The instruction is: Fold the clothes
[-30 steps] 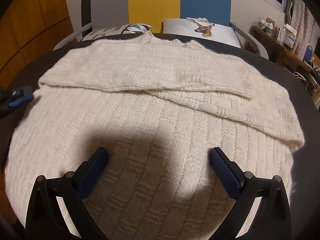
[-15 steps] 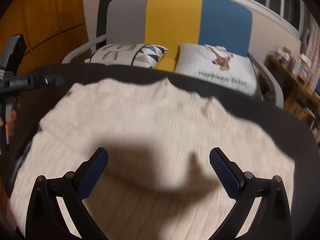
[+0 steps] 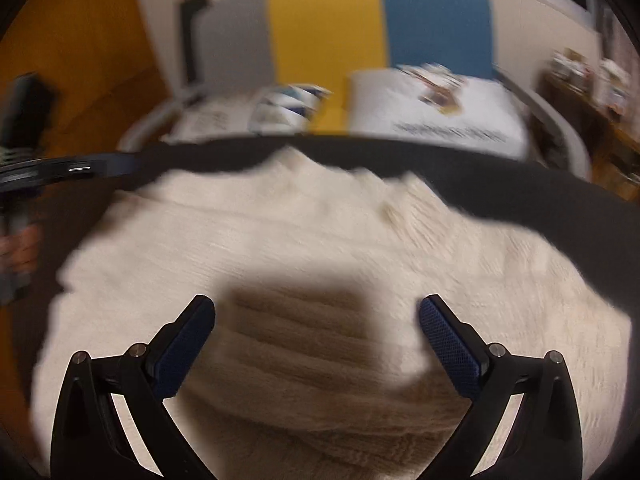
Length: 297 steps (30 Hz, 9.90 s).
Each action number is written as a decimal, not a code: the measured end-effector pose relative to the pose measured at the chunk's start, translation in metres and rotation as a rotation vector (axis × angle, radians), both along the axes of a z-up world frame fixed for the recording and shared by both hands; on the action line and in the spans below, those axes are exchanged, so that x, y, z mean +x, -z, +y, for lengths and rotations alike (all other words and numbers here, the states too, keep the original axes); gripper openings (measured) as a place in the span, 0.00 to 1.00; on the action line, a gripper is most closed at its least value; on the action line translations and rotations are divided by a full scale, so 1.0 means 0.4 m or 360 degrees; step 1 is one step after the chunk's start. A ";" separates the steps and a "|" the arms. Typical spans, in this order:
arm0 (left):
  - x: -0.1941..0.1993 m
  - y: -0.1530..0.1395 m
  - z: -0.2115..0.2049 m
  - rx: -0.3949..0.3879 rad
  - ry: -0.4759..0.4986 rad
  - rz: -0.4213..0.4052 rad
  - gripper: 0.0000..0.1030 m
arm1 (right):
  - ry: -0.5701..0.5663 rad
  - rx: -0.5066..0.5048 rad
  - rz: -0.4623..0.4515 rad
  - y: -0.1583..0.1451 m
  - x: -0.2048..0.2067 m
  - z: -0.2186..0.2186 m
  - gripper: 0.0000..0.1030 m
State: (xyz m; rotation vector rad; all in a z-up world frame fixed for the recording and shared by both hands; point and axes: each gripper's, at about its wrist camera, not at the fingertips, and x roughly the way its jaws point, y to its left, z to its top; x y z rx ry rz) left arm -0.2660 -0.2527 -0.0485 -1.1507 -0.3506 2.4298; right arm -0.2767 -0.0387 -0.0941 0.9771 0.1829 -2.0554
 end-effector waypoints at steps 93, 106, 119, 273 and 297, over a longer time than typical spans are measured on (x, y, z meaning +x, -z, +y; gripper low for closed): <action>-0.024 0.203 0.055 0.0103 -0.0178 -0.0164 0.26 | -0.0454 -0.0626 -0.0836 -0.030 -0.300 -0.098 1.00; -0.033 0.215 0.040 0.0207 -0.0196 -0.0136 0.26 | -0.0442 -0.0502 -0.1124 0.067 -0.336 -0.246 1.00; -0.018 0.166 0.047 0.0091 -0.0172 -0.0072 0.26 | -0.0353 -0.0411 -0.1094 0.040 -0.363 -0.246 1.00; 0.524 0.283 -0.093 0.1376 -0.1608 -0.0222 0.20 | 0.0442 -0.0008 -0.0299 0.002 0.038 0.053 0.52; 0.438 0.179 -0.078 0.0847 -0.1483 -0.0102 0.24 | 0.0264 0.0117 -0.0052 -0.063 0.063 -0.051 0.57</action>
